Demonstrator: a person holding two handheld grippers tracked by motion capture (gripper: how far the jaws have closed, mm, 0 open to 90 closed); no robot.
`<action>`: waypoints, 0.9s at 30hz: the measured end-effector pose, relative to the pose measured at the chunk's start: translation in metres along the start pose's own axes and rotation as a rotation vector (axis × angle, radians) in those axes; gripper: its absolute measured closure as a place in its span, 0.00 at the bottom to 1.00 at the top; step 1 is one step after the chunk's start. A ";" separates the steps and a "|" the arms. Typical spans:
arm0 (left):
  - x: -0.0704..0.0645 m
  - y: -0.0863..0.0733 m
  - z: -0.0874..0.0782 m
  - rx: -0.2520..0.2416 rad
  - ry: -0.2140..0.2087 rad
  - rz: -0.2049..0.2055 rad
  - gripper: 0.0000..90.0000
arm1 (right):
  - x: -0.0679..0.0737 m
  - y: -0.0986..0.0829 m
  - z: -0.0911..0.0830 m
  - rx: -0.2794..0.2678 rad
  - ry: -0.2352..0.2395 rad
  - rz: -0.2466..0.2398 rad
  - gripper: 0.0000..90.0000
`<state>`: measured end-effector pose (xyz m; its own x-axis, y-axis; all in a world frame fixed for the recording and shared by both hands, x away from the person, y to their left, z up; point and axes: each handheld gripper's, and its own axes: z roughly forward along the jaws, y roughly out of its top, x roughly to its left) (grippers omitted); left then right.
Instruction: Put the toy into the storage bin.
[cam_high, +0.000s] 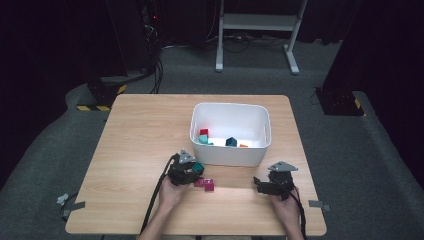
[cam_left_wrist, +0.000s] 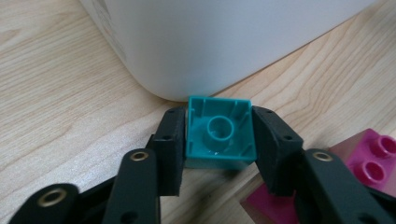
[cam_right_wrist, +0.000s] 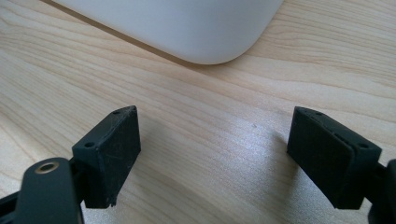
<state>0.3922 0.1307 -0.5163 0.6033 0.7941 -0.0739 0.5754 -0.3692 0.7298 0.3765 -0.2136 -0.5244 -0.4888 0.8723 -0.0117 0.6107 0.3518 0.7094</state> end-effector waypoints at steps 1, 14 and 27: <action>0.000 0.000 0.000 -0.002 -0.002 0.001 0.64 | 0.000 0.000 0.000 0.000 0.000 0.000 0.19; 0.003 0.003 -0.011 -0.033 -0.027 -0.014 0.65 | 0.000 0.000 0.000 0.000 0.000 -0.001 0.19; 0.007 0.008 -0.033 -0.082 -0.046 -0.043 0.65 | 0.000 0.000 0.000 0.000 0.000 -0.001 0.19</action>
<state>0.3830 0.1490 -0.4889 0.6049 0.7846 -0.1362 0.5556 -0.2933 0.7780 0.3762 -0.2137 -0.5244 -0.4894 0.8720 -0.0122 0.6103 0.3525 0.7095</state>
